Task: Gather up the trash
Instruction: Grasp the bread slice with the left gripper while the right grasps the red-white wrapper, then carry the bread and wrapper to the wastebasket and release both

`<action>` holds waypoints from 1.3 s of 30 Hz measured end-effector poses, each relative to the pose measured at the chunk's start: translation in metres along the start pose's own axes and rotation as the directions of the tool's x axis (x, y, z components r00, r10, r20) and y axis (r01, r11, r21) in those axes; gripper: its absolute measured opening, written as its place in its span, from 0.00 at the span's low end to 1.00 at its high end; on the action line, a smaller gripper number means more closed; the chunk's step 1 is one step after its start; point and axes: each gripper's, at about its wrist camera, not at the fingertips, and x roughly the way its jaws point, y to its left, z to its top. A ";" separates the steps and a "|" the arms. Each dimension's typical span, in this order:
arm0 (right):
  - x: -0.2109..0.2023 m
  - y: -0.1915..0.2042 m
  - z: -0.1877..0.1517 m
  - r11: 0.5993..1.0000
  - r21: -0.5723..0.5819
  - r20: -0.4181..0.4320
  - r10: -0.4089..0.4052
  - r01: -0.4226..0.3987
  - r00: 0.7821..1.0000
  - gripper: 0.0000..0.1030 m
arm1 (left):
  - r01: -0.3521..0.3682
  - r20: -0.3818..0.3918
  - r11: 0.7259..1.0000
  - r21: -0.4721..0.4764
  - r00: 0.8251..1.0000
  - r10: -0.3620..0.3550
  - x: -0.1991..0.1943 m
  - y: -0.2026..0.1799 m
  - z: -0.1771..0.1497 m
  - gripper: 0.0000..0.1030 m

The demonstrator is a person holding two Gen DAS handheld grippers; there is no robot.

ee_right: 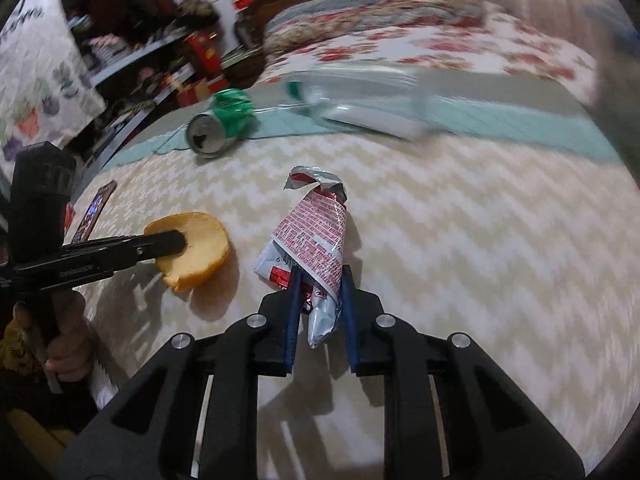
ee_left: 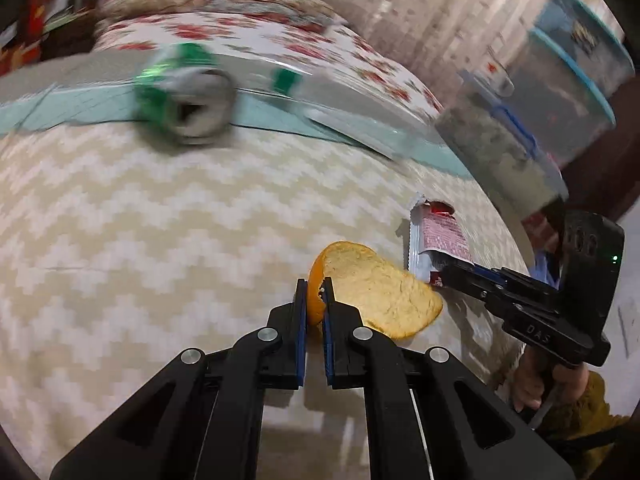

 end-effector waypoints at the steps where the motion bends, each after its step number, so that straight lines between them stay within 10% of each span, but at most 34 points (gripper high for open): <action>1: -0.005 -0.005 -0.005 1.000 0.017 0.005 -0.005 0.004 1.000 0.21 | 0.009 -0.012 1.000 0.016 1.000 -0.009 0.006 -0.009 0.000 0.06; 15: -0.076 -0.097 -0.047 0.958 0.270 0.138 -0.134 0.093 0.981 0.20 | 0.133 -0.174 0.966 0.221 0.980 -0.095 0.081 -0.142 0.018 0.05; 29: -0.161 -0.266 -0.046 0.790 0.549 0.223 -0.452 0.272 0.864 0.21 | 0.253 -0.239 0.901 0.353 0.955 -0.174 0.183 -0.321 0.101 0.05; 32: -0.165 -0.292 -0.047 0.750 0.593 0.199 -0.487 0.291 0.850 0.38 | 0.242 -0.220 0.900 0.364 0.961 -0.169 0.208 -0.357 0.114 0.10; 34: -0.168 -0.304 -0.048 0.712 0.634 0.193 -0.523 0.301 0.830 0.80 | 0.214 -0.198 0.904 0.371 0.969 -0.148 0.223 -0.377 0.118 0.38; 39: -0.183 -0.296 -0.059 0.698 0.659 0.259 -0.561 0.281 0.786 0.79 | 0.229 -0.217 0.892 0.389 0.964 -0.153 0.234 -0.387 0.110 0.40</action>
